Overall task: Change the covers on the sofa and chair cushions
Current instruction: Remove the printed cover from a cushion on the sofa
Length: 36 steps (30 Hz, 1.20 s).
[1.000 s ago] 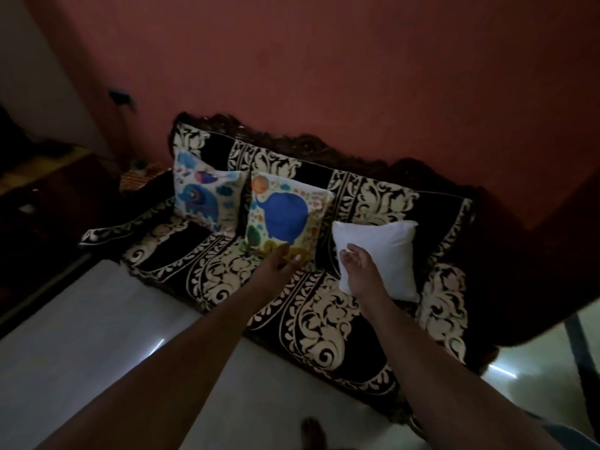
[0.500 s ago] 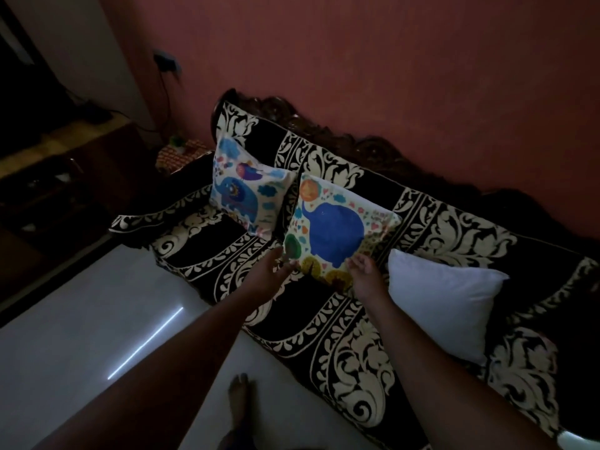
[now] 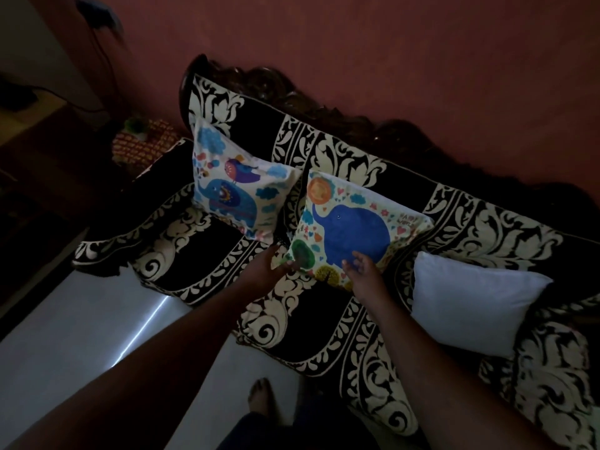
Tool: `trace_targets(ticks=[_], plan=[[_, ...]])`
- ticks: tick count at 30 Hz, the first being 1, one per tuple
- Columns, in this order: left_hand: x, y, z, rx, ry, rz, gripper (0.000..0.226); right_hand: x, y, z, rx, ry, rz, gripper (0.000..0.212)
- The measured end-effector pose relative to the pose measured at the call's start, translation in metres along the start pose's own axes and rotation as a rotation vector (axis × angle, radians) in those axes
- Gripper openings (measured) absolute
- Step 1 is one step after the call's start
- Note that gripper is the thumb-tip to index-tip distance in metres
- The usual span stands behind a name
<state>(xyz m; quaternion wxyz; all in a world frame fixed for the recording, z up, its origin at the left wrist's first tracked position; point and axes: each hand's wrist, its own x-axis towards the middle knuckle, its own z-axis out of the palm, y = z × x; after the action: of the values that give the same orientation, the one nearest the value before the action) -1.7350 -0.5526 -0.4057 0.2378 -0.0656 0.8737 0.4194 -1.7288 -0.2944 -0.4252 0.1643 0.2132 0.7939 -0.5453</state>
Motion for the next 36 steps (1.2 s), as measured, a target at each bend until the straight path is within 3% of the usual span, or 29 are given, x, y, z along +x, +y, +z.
trace_targets(ticks=[2, 6, 10, 13, 16, 20, 28, 31, 33, 36], plan=[[0.021, 0.004, -0.005, 0.035, -0.004, 0.0, 0.083, 0.024, -0.003, 0.006, 0.009, 0.009, 0.022, 0.058], [0.061, 0.011, -0.009, 0.053, -0.016, -0.017, 0.078, 0.074, -0.004, 0.015, 0.055, 0.022, 0.082, 0.058], [0.107, 0.008, -0.003, 0.058, -0.013, -0.081, 0.1, 0.122, -0.008, 0.013, 0.039, 0.055, 0.118, 0.058], [0.146, -0.002, 0.01, 0.085, -0.044, -0.109, 0.105, 0.157, -0.007, -0.002, -0.143, 0.119, 0.069, 0.057], [0.156, 0.029, 0.011, 0.137, -0.087, -0.091, 0.07, 0.186, -0.002, -0.025, -0.423, 0.213, -0.061, 0.058], [0.174, 0.042, 0.02, 0.156, -0.124, -0.052, 0.057, 0.227, -0.003, -0.055, -0.751, 0.26, -0.138, 0.064], [0.183, 0.054, 0.026, 0.156, -0.197, -0.04, 0.052, 0.273, 0.0, -0.074, -0.993, 0.154, 0.003, 0.093], [0.18, 0.052, 0.028, 0.182, -0.206, -0.022, 0.053, 0.276, 0.007, -0.074, -1.025, 0.204, 0.08, 0.081], [0.18, 0.051, 0.031, 0.201, -0.204, -0.045, 0.055, 0.268, 0.007, -0.072, -1.098, 0.144, 0.083, 0.052], [0.182, 0.043, 0.042, 0.195, -0.199, -0.092, 0.061, 0.243, 0.009, -0.054, -1.14, 0.082, -0.045, 0.029]])
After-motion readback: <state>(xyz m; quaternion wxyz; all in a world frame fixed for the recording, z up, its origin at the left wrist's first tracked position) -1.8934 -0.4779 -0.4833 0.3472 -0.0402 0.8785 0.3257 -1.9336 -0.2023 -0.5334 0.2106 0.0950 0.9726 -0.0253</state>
